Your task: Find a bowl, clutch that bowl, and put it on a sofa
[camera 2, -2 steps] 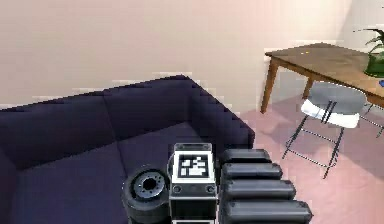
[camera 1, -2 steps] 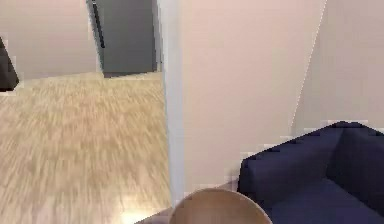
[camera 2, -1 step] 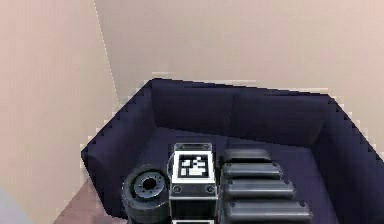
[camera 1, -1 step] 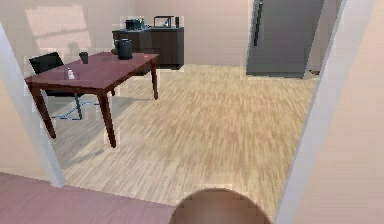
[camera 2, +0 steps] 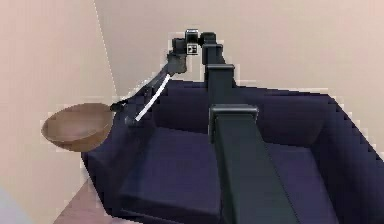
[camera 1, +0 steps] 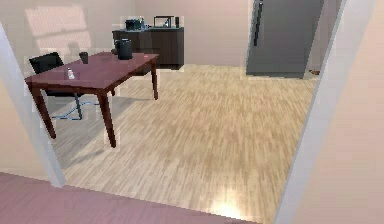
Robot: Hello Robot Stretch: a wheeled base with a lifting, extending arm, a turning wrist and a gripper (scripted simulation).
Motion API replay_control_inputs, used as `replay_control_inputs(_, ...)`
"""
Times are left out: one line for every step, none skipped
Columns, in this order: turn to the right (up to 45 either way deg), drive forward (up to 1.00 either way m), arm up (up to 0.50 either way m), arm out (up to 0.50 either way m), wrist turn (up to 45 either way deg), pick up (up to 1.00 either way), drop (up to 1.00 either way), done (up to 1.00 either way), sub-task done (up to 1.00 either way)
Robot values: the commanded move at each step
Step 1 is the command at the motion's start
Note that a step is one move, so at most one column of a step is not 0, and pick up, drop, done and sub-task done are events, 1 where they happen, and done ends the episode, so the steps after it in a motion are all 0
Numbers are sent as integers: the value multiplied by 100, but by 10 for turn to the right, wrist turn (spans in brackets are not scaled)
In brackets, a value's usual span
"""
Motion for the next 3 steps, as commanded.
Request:
replay_control_inputs(0, 0, 0, 0, 450, 0, 0, 0, 0)
replay_control_inputs(0, 0, 0, 0, 450, 0, 0, 0, 0)
replay_control_inputs(0, 0, 0, 0, 450, 0, 0, 0, 0)
